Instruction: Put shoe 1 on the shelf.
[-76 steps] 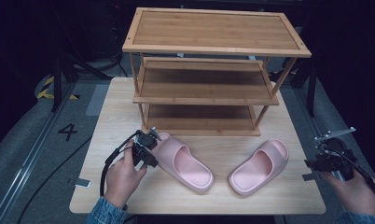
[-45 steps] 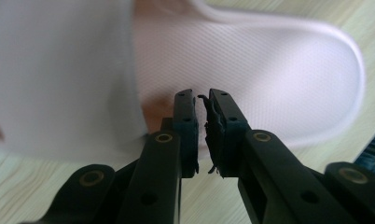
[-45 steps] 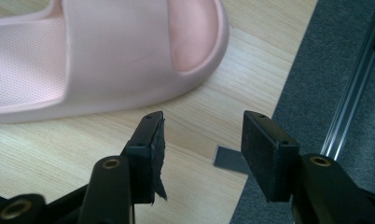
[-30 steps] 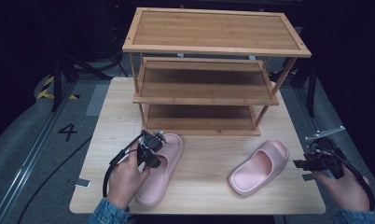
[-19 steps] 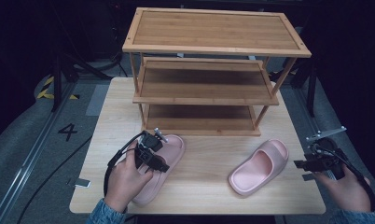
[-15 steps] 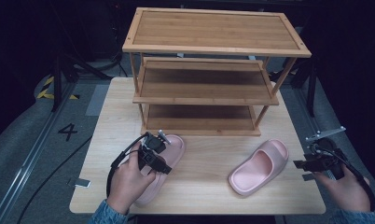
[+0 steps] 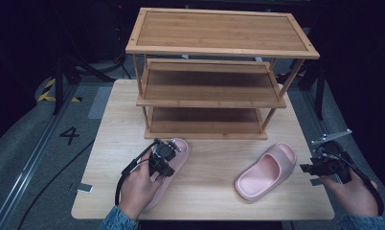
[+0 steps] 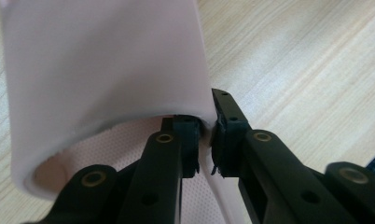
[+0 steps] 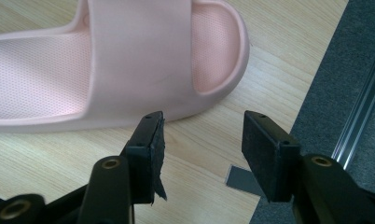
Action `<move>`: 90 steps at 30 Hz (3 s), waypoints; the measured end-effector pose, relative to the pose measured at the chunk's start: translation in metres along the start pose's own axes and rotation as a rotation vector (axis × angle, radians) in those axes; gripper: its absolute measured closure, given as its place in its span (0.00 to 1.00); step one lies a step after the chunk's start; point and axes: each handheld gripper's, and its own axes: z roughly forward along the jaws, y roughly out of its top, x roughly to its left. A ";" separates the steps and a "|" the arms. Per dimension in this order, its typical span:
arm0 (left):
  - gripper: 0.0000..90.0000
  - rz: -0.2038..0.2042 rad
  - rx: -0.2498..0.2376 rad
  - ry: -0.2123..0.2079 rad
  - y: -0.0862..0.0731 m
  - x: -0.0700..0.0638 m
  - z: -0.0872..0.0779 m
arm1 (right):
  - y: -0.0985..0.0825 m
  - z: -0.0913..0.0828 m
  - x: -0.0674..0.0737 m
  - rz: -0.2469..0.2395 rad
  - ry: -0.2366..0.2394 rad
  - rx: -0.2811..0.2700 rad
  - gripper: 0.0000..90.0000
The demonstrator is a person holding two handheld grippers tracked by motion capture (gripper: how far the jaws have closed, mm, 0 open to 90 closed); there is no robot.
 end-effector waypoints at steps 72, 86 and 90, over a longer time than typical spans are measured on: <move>0.94 0.270 -0.071 0.013 0.110 -0.035 -0.195 | -0.026 0.006 -0.008 0.070 0.002 0.040 0.56; 0.94 0.283 -0.087 0.063 0.160 -0.022 -0.191 | -0.036 0.000 -0.012 0.092 -0.010 0.038 0.57; 0.94 0.280 -0.090 0.094 0.172 -0.021 -0.181 | -0.038 -0.003 -0.014 0.097 -0.020 0.024 0.57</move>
